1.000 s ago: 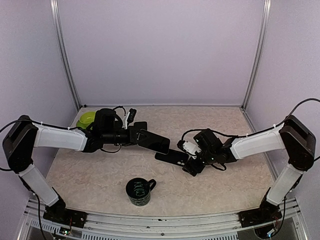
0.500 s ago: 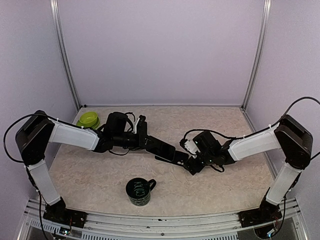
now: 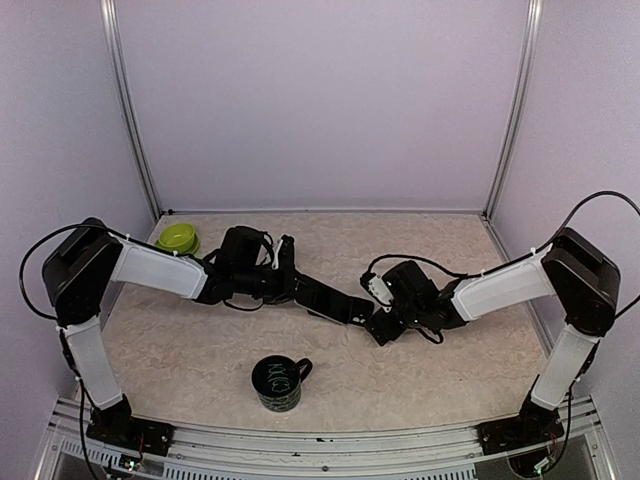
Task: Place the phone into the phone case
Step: Install the phone into the phone case.
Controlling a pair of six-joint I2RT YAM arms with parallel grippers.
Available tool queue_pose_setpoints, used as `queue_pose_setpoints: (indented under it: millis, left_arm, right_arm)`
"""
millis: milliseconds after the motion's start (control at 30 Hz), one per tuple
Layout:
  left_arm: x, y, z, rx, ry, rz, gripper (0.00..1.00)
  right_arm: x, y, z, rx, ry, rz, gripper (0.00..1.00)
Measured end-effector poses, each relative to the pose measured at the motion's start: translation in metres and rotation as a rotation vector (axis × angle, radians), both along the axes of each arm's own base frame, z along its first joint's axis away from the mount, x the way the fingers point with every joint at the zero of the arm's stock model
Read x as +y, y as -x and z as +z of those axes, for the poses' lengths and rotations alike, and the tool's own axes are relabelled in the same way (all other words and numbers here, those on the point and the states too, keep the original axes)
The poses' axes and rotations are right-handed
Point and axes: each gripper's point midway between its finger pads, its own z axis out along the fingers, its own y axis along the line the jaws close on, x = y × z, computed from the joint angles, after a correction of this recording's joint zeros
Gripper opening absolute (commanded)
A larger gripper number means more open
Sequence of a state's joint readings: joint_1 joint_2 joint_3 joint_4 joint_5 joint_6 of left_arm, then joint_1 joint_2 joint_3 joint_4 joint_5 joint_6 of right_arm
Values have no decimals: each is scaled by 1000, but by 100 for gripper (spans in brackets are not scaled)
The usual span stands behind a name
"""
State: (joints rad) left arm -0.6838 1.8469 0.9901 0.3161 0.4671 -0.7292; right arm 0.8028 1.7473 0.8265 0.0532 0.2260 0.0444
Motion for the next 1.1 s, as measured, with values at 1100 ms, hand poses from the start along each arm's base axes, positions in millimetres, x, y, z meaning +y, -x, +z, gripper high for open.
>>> queue_pose_setpoints:
  millis: [1100]
  left_arm:
    - [-25,-31,-17,147,62,-18,0]
  right_arm:
    - [0,15,42,391,-600,-198,93]
